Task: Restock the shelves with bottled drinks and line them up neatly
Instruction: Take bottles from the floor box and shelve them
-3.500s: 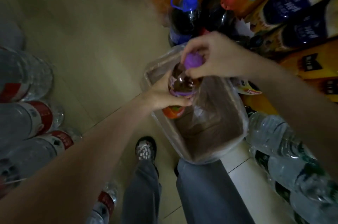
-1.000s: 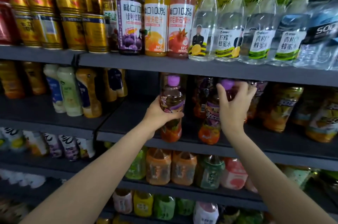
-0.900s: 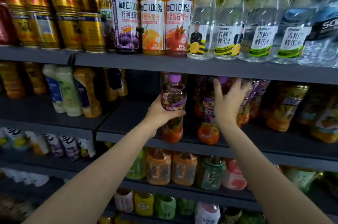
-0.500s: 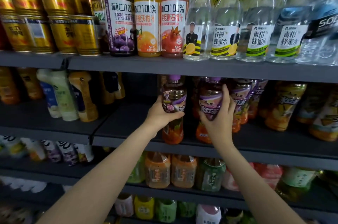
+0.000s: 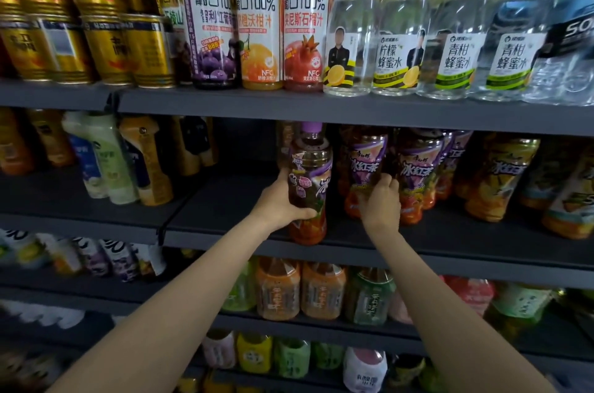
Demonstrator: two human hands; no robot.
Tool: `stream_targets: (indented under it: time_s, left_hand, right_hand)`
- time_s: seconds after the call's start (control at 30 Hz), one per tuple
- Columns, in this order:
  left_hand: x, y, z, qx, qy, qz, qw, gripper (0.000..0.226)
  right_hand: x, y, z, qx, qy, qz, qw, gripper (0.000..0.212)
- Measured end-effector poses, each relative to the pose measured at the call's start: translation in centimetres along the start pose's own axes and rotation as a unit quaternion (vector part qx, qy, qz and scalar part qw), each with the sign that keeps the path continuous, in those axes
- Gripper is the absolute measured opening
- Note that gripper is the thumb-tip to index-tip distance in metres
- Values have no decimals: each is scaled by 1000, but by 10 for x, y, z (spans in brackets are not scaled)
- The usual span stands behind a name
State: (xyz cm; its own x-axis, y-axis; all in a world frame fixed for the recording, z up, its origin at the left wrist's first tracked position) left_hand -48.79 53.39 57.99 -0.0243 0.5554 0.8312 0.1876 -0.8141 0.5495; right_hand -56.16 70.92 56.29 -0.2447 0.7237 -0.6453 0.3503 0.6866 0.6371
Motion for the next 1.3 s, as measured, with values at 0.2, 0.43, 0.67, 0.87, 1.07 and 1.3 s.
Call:
stream_targets:
  time_s: [0.2,0.43,0.67,0.87,1.07,1.3]
  left_hand:
    - [27,-34,-4,-40,-31,-9,999,80]
    - [77,-112,-20,-75,-45,74,993,57]
    - [83,-87,-23,153,-114,-77,979,33]
    - [50,-109,-23,35,-58,-156,985,57]
    - [37,-105,-21,-2,-75,-187,979,64]
    - [-31,-59,39,217,-105,-77,967,36]
  right_hand:
    - [11,19,20,-192,89,-165,963,59]
    - [59,73,22,-121,18,-164,979,60]
    - [112,121,2,38,-153,-92,983,57]
    - [101,96,-22,51,-145,-15,988,56]
    - [99,79,-31,84,-163,-3,983,65]
    - [31,52,37,203,64,-126,969,46]
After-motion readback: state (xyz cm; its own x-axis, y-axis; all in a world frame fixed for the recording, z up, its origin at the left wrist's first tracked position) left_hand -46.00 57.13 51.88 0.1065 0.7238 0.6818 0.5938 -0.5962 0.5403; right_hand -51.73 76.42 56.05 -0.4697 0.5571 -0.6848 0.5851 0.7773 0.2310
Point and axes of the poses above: each hand's wrist, its own z-axis away from the middle knuckle, its own y-axis out of the back of the hand, x = y × z, the point moved 6 cm from there along -z, towards the middle knuckle, and after that the axes turned 2 degrees about y, right-handed, at the moved point
